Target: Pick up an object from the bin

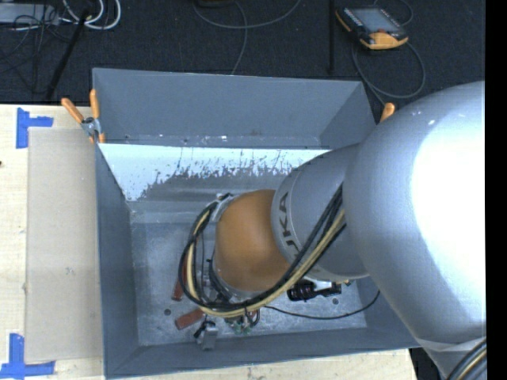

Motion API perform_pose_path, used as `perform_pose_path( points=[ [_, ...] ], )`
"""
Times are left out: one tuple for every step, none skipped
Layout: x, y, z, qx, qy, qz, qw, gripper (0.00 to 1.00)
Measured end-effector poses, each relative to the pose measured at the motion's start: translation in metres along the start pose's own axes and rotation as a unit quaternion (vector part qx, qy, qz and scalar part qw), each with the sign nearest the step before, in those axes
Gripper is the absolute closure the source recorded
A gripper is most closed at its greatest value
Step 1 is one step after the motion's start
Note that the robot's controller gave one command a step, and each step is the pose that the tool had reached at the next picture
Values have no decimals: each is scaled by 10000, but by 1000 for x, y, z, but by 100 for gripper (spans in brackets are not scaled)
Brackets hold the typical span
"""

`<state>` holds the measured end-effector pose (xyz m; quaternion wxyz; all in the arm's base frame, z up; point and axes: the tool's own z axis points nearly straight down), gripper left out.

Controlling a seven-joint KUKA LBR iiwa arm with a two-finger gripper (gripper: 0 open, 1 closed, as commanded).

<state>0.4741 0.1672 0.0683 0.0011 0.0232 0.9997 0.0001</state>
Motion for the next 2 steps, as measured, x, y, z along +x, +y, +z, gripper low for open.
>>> perform_pose_path(
  points=[
    [0,-1,-1,1,13,24,10000,100],
    [-35,-1,-145,-13,-30,32,10000,100]
  ],
)
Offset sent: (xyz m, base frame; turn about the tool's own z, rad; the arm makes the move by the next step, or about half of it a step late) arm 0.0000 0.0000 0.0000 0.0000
